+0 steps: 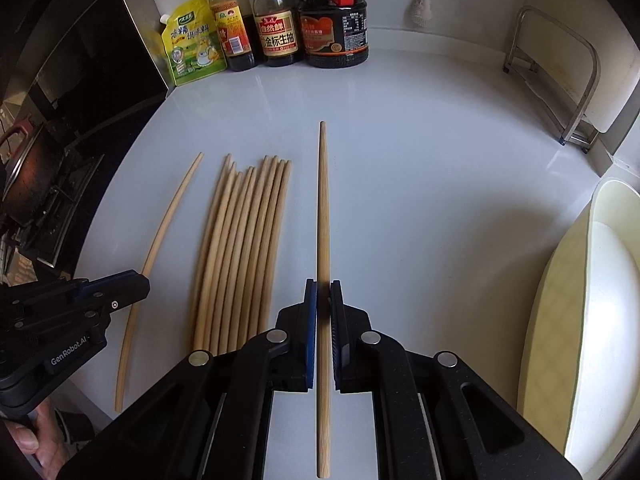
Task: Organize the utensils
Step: 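Carry the held chopsticks with both tools over the white basin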
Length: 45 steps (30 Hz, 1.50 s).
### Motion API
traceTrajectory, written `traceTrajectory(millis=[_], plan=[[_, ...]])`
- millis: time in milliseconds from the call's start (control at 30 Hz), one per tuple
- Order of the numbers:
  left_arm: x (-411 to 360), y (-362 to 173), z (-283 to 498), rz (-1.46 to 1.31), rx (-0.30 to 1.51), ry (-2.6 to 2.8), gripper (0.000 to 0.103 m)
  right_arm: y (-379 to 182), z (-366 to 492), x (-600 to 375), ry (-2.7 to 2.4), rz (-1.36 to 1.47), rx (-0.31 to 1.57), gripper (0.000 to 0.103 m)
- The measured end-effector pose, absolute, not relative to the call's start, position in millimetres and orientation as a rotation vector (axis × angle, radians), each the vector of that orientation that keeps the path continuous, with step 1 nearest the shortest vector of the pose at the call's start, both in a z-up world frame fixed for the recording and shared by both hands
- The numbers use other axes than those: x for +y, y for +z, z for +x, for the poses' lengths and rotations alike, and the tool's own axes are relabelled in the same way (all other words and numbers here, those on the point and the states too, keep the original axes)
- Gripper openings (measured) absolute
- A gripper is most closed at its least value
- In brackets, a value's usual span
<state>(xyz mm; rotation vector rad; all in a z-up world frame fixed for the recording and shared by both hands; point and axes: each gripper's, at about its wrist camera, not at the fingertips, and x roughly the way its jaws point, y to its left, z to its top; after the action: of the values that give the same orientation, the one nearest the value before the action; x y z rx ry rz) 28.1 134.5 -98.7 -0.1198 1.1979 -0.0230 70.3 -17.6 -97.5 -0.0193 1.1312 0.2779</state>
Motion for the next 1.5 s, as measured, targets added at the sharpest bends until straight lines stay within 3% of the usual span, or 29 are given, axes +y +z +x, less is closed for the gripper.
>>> traceTrajectory(millis=[267,667,967,1500], plan=[[86,-38,34,-0.024,1.097,-0.138,0.007,-47,57,-63,0.242,0.085,1.059,0.006],[-80,9,53,0.14,0.995,-0.502,0.007,-12,14,-215,-0.098,0.184,0.966,0.006],[-187,-2,67,0.251,1.002,-0.676,0.007,-29,-10,-309,-0.292,0.308,0.981,0.006],[-238,-46,80,0.36,1.071,-0.689,0.008,-71,-1,-331,-0.28,0.393,1.07,0.007]])
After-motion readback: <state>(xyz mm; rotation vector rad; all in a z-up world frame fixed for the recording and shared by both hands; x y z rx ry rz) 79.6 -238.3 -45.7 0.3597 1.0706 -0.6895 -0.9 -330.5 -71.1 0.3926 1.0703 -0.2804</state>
